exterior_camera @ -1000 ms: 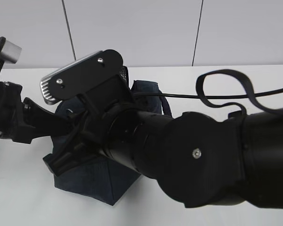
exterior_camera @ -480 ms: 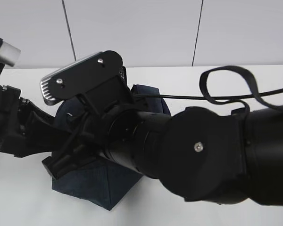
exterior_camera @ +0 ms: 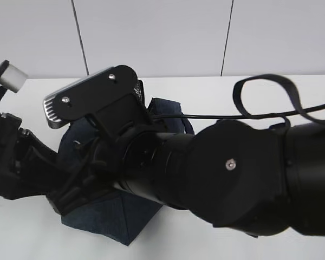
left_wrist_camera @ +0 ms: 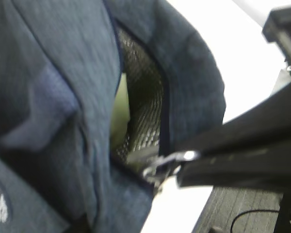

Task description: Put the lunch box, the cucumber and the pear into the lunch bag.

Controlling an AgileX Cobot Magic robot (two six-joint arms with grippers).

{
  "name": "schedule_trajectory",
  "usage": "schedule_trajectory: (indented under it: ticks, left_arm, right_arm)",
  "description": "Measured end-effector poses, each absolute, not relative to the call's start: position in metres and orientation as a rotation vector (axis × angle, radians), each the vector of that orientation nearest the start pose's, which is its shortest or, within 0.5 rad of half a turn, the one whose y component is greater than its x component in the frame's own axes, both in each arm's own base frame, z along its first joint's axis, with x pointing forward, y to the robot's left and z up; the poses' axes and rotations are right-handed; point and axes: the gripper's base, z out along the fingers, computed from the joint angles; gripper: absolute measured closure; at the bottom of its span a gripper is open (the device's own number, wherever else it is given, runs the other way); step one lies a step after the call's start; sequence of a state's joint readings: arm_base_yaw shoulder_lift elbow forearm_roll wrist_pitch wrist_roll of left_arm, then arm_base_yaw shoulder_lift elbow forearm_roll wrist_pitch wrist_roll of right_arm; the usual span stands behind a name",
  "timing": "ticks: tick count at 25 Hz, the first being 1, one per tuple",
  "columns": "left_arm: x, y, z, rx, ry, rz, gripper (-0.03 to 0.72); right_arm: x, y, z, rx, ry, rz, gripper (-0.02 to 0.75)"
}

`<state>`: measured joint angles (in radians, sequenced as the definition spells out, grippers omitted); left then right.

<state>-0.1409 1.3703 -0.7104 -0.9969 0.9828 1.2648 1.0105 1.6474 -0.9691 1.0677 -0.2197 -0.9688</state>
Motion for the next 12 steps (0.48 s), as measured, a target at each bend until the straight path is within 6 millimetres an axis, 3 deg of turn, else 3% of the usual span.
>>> schedule_trajectory:
  ticks: [12]
  left_arm:
    - [0.2088, -0.0895, 0.2183, 0.987, 2.406, -0.871, 0.281]
  right_arm:
    - [0.2054, 0.291, 0.2474, -0.834, 1.878, 0.443, 0.738]
